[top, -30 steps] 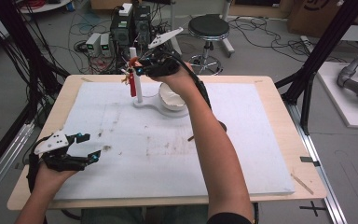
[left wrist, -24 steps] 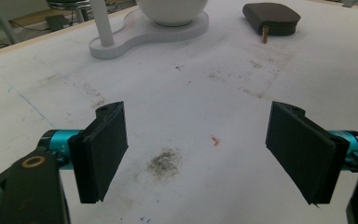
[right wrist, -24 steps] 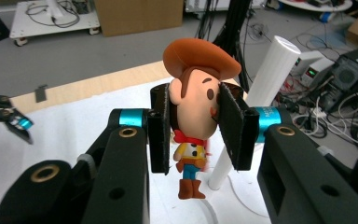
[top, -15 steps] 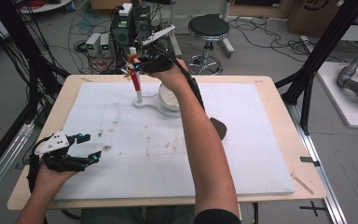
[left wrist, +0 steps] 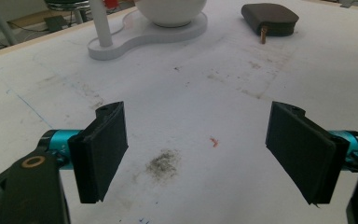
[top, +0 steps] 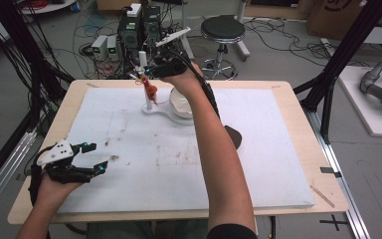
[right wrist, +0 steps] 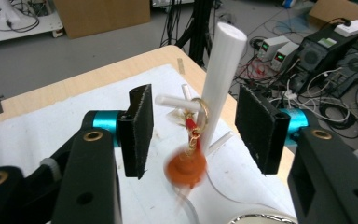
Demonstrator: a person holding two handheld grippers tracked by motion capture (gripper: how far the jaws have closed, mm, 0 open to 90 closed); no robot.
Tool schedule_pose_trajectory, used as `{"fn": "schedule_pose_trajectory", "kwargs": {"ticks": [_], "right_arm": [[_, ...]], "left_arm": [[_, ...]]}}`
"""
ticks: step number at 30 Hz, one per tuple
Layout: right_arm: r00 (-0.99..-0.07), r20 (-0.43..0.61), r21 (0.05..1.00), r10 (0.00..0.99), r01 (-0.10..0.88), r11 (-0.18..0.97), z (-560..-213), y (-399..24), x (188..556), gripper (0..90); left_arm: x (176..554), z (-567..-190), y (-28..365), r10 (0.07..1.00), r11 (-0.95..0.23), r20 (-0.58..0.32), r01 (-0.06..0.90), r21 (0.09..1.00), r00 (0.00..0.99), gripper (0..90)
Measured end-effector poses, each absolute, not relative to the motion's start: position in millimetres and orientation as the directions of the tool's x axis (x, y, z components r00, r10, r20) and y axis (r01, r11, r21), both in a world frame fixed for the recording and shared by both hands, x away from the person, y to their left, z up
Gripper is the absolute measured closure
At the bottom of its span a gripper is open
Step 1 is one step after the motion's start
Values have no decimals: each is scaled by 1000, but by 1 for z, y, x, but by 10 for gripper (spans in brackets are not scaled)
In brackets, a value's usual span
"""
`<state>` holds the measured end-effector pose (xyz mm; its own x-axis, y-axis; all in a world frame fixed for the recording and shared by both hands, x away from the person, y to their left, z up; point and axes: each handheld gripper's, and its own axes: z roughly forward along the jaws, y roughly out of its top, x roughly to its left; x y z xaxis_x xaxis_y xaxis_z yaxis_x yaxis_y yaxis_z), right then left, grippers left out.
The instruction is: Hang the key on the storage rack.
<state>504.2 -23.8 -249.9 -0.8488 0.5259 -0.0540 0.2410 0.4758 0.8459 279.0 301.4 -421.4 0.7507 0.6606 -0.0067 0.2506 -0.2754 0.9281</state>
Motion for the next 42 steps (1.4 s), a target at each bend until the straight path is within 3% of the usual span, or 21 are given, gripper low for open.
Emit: {"fn": "schedule_pose_trajectory", "kwargs": {"ticks": [15, 29, 42], "right_arm": [[-865, -36, 879, 501, 211, 428, -247, -76, 480, 474], [-876, -33, 887, 482, 197, 419, -255, -137, 430, 386], [-858, -46, 906, 511, 180, 384, -291, -196, 382, 365]], "left_arm": [[280, -421, 295, 648, -291, -1, 248, 924, 762, 206], [284, -422, 289, 642, -286, -9, 250, 925, 766, 206], [299, -421, 275, 619, -276, -21, 243, 930, 785, 206]]}}
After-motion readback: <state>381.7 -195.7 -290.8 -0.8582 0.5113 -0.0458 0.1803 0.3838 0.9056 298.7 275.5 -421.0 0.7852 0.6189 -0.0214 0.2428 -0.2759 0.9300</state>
